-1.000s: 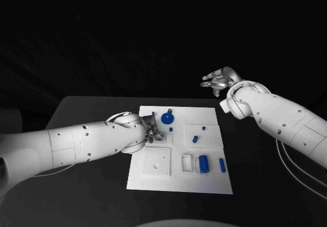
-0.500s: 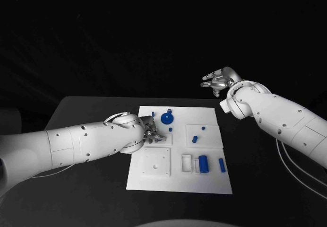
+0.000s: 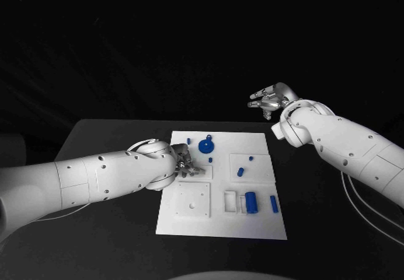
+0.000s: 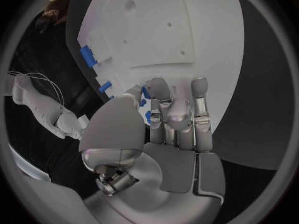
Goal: Assemble the parts on the task board
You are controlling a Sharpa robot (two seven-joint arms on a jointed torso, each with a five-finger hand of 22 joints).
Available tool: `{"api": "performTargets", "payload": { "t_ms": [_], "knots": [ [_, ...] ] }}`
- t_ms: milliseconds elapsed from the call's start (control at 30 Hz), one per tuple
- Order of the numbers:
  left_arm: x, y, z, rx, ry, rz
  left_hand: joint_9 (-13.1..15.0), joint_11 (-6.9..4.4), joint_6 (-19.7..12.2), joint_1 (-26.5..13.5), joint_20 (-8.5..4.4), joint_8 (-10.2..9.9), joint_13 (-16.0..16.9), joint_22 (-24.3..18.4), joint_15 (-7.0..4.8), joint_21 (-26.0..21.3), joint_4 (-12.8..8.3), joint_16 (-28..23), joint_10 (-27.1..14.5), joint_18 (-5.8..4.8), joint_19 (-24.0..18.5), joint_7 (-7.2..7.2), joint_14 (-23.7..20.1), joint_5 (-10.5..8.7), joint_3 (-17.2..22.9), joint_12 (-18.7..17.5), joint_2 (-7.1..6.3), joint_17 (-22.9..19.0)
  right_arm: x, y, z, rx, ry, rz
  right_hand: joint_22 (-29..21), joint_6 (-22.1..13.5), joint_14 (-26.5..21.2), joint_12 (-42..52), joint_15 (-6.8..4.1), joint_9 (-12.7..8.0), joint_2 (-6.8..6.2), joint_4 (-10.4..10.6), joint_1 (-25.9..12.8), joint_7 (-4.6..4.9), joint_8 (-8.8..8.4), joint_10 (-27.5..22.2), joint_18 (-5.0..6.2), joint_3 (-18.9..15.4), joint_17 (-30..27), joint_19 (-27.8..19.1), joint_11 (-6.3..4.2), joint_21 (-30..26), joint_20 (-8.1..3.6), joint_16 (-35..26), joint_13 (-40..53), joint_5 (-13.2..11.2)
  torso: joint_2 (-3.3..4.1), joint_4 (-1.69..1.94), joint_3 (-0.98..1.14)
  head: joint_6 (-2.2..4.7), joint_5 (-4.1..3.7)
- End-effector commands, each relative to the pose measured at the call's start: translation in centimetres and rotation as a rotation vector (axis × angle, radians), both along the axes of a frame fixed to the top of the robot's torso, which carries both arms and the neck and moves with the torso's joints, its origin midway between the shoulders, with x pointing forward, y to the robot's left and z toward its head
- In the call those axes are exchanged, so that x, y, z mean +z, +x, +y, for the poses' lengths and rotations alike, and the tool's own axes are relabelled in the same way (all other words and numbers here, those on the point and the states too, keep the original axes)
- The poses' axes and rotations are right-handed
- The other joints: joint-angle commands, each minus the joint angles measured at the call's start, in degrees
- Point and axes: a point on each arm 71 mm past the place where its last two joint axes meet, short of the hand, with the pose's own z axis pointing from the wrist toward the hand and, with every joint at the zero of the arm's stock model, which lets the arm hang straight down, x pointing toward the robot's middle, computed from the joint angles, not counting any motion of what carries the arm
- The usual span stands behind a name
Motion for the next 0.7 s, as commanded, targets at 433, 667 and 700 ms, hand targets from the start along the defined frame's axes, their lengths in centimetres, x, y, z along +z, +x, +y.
{"api": "performTargets", "payload": {
  "t_ms": [433,667,700],
  "knots": [
    [0.4,-0.2,0.1,-0.004,-0.018,0.007,-0.7,-0.43,0.5,-7.3,-0.76,0.3,-0.6,1.1,-0.48,-0.2,0.9,0.0,2.8,0.05,0.2,-0.02,-0.2,-3.9,-12.3,0.4,-2.29,0.3,0.0,0.0,0.2,0.01,0.002,0.002,3.9,-0.1,-0.2,-0.3,-0.15,-0.1,0.05,-0.3,0.1,0.21,-0.2,-0.3,0.82,-0.1,-0.1,2.8,-0.15,-0.3,-0.26,-0.3,0.0,0.1,-0.01,0.04,0.01,0.21,0.02],
    [1.4,0.1,0.2,0.004,-0.046,-0.009,-0.9,-0.43,0.4,-7.6,-0.94,0.2,-0.8,1.0,-0.51,-0.2,1.0,-0.2,2.8,-0.19,0.2,0.0,-0.3,-3.9,-12.5,0.4,-2.35,0.1,0.0,0.0,0.0,0.007,0.001,0.002,3.9,-0.1,-0.2,-0.3,-0.14,-0.1,0.02,-0.4,0.0,0.21,-0.19,-0.3,0.82,-0.1,-0.1,2.8,-0.14,-0.2,-0.25,-0.4,-0.1,0.2,0.0,-0.02,-0.02,0.6,0.04],
    [1.7,0.3,0.3,0.007,-0.054,-0.01,-1.0,-0.42,0.4,-7.5,-0.94,0.2,-0.9,1.0,-0.51,-0.2,0.9,-0.2,2.8,-0.21,0.1,0.01,-0.3,-3.91,-12.4,0.3,-2.23,0.1,0.0,0.0,0.0,0.006,0.0,0.002,3.9,-0.1,-0.2,-0.3,-0.14,-0.1,0.02,-0.4,0.0,0.21,-0.19,-0.3,0.82,-0.1,-0.1,2.8,-0.14,-0.2,-0.25,-0.4,-0.1,0.2,0.01,-0.01,-0.02,0.7,0.02]
  ]
}}
